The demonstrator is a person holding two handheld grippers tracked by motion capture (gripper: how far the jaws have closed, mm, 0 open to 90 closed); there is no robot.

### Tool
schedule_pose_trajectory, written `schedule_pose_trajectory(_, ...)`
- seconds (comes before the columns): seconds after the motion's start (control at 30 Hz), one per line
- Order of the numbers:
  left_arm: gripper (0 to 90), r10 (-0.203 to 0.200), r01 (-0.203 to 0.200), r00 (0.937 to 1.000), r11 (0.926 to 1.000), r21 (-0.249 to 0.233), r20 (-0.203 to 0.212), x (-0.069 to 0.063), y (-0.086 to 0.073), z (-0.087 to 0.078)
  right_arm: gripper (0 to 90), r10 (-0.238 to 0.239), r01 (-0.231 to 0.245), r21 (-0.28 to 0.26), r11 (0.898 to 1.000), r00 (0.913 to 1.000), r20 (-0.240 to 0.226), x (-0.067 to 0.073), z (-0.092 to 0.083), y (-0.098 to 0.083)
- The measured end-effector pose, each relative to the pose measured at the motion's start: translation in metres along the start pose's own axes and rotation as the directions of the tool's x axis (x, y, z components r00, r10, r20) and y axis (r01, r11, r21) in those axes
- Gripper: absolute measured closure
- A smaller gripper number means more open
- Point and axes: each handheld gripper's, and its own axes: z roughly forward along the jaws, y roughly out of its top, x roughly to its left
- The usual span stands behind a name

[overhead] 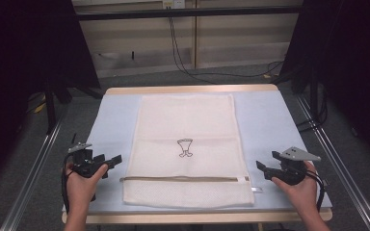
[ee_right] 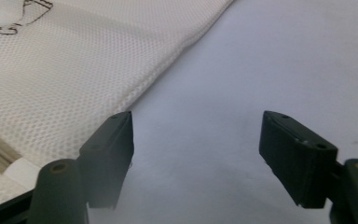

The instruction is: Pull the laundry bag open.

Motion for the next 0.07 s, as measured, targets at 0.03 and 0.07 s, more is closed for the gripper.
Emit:
schedule_pose_trajectory(0.03,17.9,0.016,-0.016,0.9998,0.9999,0.0,-0.016,0.0011,0.0002,0.0011,23.8,-0.002,0.002,0.002,1.0,1.0,0.005,-0.0009,0.0007,-0.0002)
schedule_pose_trajectory(0.07,17.5,0.018,-0.018,0.9995,0.9998,-0.004,-0.025,0.0014,0.0002,0.0029,23.3,-0.004,0.005,0.015,1.0,1.0,-0.002,-0.0028,0.0023,-0.0001)
